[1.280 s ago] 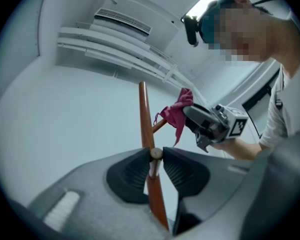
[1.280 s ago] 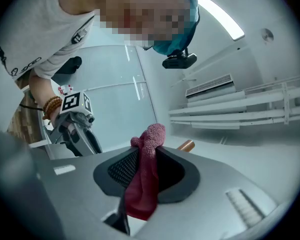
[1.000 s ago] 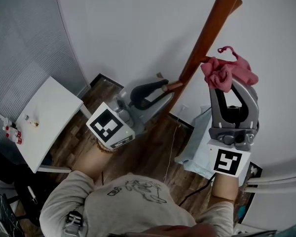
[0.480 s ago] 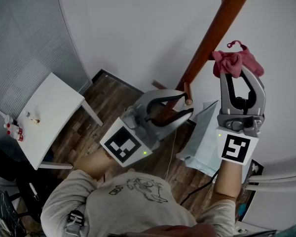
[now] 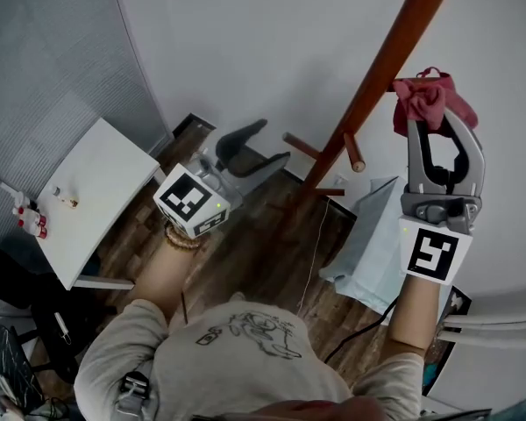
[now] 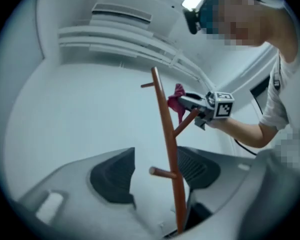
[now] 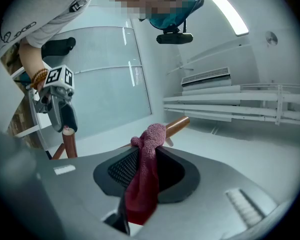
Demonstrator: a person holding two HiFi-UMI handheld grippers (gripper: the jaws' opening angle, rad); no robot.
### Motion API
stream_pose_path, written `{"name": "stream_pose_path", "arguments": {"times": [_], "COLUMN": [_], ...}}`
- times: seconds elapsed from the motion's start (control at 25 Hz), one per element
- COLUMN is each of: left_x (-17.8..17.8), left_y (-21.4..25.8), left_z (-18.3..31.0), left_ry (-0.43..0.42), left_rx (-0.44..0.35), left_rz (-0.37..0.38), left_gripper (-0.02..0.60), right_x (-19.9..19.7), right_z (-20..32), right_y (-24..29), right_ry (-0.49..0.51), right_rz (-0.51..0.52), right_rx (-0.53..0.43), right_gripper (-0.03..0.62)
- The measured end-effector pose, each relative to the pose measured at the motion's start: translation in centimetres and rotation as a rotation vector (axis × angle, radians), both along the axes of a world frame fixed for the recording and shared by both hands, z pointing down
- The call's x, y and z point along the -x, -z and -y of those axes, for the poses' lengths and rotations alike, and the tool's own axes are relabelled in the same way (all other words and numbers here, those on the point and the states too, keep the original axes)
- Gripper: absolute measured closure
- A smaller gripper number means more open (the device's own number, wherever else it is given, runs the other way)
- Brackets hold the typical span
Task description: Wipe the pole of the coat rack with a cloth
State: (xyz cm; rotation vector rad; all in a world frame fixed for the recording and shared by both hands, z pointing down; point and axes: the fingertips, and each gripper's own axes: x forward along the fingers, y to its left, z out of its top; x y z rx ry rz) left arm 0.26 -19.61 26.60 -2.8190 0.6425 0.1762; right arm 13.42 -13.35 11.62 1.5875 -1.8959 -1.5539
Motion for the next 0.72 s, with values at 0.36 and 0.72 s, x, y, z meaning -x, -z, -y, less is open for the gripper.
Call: {"name": "stream_pose_path", "arguments": {"times": [0.36,0.72], "left_x": [-6.9,-6.8], "left_y": [-1.9,-2.8], "left_z": [2.4,1.7], "left_ry": [-0.212,-0.198], "left_rx": [0.132,0.118], "left_rz": [0.014,-0.037], "left_gripper": [0.343,0.483], "right_x": [-2.4,-3.2], "right_z": [0.8,2.1], "right_y": [2.0,0.0], "right_ry": [0.009,-0.006], "right_rz": [0.007,0.020], "right_rx": [0.003,0.023], "right_gripper": [0.490,0.490]}}
